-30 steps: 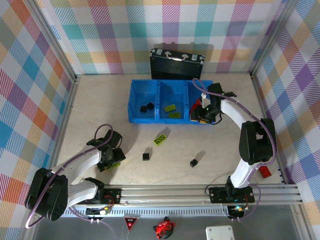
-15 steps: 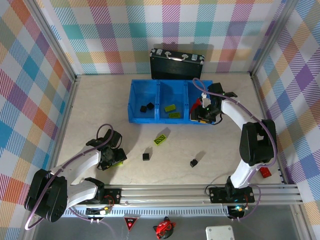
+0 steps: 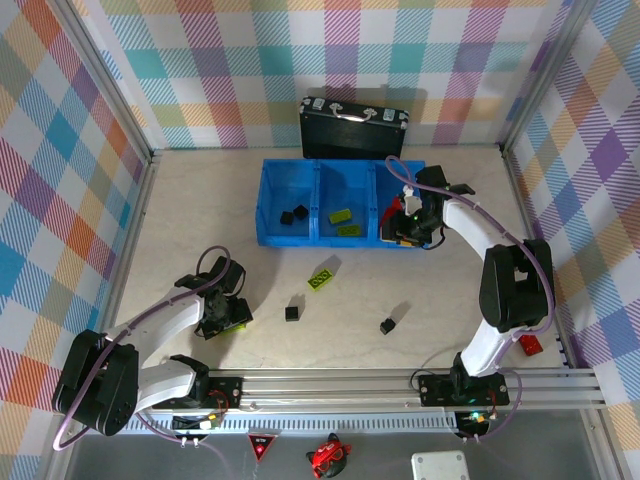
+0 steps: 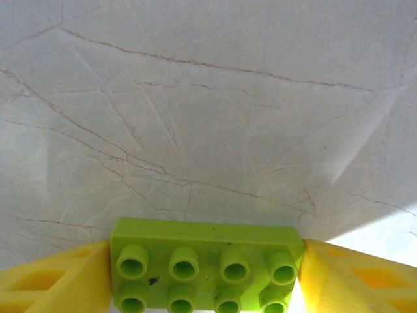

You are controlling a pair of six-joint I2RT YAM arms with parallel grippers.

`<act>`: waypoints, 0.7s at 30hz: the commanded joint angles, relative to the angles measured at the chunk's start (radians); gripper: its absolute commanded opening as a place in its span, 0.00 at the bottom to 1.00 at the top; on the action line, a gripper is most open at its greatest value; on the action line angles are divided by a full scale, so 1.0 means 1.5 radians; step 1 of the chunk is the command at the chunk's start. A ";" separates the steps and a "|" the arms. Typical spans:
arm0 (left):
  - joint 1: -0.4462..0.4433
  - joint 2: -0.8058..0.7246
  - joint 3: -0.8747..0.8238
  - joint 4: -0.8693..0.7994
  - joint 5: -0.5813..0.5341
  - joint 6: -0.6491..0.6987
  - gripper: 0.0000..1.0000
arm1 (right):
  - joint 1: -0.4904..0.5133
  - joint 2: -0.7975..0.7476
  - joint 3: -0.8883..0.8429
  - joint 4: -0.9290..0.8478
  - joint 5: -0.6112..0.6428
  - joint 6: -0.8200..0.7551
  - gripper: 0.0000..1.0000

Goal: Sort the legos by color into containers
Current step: Pick up the lego from the bottom-left of the table.

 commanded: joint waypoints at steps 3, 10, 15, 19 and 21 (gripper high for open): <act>-0.014 0.004 0.011 0.025 0.063 0.004 0.66 | 0.000 -0.018 -0.005 -0.009 -0.016 -0.014 0.47; -0.016 -0.014 0.028 0.007 0.064 0.001 0.63 | 0.000 -0.019 -0.005 -0.009 -0.015 -0.014 0.47; -0.021 -0.018 0.055 -0.013 0.065 0.003 0.62 | 0.000 -0.021 -0.005 -0.011 -0.013 -0.014 0.47; -0.025 -0.018 0.093 -0.035 0.065 0.008 0.63 | 0.000 -0.022 -0.005 -0.012 -0.011 -0.014 0.47; -0.026 -0.016 0.113 -0.042 0.065 0.009 0.63 | 0.000 -0.023 -0.006 -0.013 -0.011 -0.014 0.47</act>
